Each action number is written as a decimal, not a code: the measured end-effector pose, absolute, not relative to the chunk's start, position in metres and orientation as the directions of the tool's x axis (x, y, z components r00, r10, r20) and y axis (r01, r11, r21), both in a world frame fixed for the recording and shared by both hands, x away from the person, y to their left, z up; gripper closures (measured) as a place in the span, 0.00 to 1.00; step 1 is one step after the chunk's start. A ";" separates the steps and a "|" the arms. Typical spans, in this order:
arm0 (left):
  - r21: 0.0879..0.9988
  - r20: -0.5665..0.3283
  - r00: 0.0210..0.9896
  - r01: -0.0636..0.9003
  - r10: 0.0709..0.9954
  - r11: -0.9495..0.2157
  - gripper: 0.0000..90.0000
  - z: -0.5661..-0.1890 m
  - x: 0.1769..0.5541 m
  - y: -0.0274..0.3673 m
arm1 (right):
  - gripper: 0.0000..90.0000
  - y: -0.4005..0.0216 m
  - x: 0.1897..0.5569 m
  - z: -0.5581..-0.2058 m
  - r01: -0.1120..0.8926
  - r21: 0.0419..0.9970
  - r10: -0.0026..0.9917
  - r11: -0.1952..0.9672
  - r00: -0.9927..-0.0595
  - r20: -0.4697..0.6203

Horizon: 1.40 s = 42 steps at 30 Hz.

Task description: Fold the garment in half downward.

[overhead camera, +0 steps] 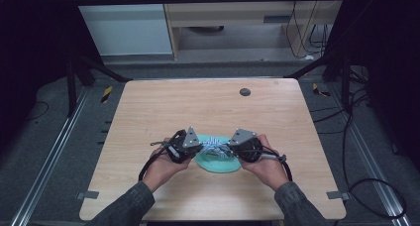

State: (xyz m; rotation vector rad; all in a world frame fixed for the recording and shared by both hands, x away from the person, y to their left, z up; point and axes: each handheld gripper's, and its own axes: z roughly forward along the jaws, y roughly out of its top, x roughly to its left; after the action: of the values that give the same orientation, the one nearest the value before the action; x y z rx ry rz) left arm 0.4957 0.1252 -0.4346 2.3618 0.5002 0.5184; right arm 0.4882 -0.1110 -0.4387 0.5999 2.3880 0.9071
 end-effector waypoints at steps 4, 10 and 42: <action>0.675 0.225 0.852 0.213 0.472 -0.706 0.96 -0.437 0.492 0.126 | 0.91 -0.111 0.485 -0.439 0.217 0.701 0.559 0.679 -0.771 -0.304; 0.677 0.216 0.855 0.217 0.472 -0.703 0.96 -0.443 0.489 0.128 | 0.91 -0.111 0.480 -0.444 0.215 0.707 0.560 0.674 -0.772 -0.300; 0.701 0.182 0.862 0.224 0.474 -0.677 0.95 -0.456 0.474 0.131 | 0.91 -0.116 0.455 -0.452 0.224 0.714 0.560 0.663 -0.782 -0.274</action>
State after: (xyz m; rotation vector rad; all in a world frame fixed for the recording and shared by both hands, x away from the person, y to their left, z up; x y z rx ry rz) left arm 0.4740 0.1310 -0.4560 2.3249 0.5026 0.4592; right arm 0.4553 -0.1164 -0.4518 0.6090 2.4007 0.9419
